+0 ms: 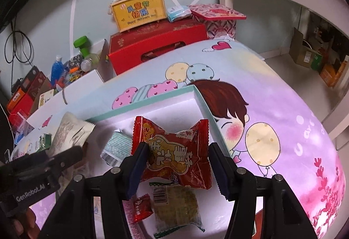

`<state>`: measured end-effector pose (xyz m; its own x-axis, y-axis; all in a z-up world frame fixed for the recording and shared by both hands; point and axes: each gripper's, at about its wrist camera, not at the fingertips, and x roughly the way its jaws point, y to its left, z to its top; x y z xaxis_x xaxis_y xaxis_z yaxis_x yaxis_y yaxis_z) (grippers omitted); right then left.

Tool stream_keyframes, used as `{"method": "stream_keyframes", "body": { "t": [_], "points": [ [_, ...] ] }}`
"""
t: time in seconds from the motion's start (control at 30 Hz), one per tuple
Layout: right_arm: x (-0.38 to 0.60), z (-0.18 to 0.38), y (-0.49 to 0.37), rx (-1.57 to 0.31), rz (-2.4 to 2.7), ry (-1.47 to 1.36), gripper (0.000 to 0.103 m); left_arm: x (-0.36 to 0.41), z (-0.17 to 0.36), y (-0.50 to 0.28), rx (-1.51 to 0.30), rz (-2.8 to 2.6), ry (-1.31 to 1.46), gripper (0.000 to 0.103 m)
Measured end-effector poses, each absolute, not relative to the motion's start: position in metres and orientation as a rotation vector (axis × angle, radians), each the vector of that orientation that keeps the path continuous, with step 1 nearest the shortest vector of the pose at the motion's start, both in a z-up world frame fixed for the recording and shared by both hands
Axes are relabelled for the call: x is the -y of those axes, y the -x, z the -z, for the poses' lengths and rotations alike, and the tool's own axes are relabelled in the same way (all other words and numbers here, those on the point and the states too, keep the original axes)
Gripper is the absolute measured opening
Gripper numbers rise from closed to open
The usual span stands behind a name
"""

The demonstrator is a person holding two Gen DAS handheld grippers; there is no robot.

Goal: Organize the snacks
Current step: 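Carry both bags over the white tray and open both grippers, then move both grippers back to the snack pile beside the tray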

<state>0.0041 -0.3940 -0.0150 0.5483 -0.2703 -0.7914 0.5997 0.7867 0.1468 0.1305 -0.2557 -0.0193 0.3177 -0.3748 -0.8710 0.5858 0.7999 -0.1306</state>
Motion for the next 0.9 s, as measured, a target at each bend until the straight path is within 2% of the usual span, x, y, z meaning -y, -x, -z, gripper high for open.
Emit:
{"method": "stream_keyframes", "body": {
  "t": [0.2, 0.33, 0.5, 0.57, 0.6, 0.63, 0.7, 0.8, 0.9],
  "points": [
    [0.399, 0.024, -0.002, -0.885, 0.532, -0.442, 0.063, 0.256, 0.016, -0.127, -1.081, 0.599, -0.244, 0.067],
    [0.400, 0.027, 0.002, -0.898, 0.523, -0.451, 0.071, 0.251, 0.009, -0.125, -1.081, 0.569, -0.243, 0.069],
    [0.401, 0.025, 0.007, -0.893, 0.507, -0.469, 0.073, 0.243, 0.002, -0.124, -1.086, 0.507, -0.219, 0.071],
    [0.399, 0.025, 0.007, -0.902, 0.503, -0.447, 0.083, 0.239, 0.002, -0.124, -1.096, 0.484, -0.204, 0.076],
    [0.398, 0.025, 0.007, -0.905, 0.502, -0.433, 0.090, 0.237, 0.003, -0.125, -1.103, 0.470, -0.194, 0.081],
    [0.396, 0.024, 0.007, -0.906, 0.496, -0.420, 0.092, 0.234, 0.004, -0.125, -1.109, 0.455, -0.181, 0.089],
    [0.394, 0.023, 0.007, -0.902, 0.473, -0.414, 0.093, 0.229, 0.005, -0.124, -1.108, 0.444, -0.158, 0.090],
    [0.391, 0.023, 0.004, -0.899, 0.450, -0.406, 0.102, 0.226, 0.009, -0.123, -1.121, 0.424, -0.150, 0.090],
    [0.385, 0.023, 0.001, -0.904, 0.435, -0.371, 0.103, 0.220, 0.012, -0.121, -1.122, 0.381, -0.142, 0.092]
  ]
}}
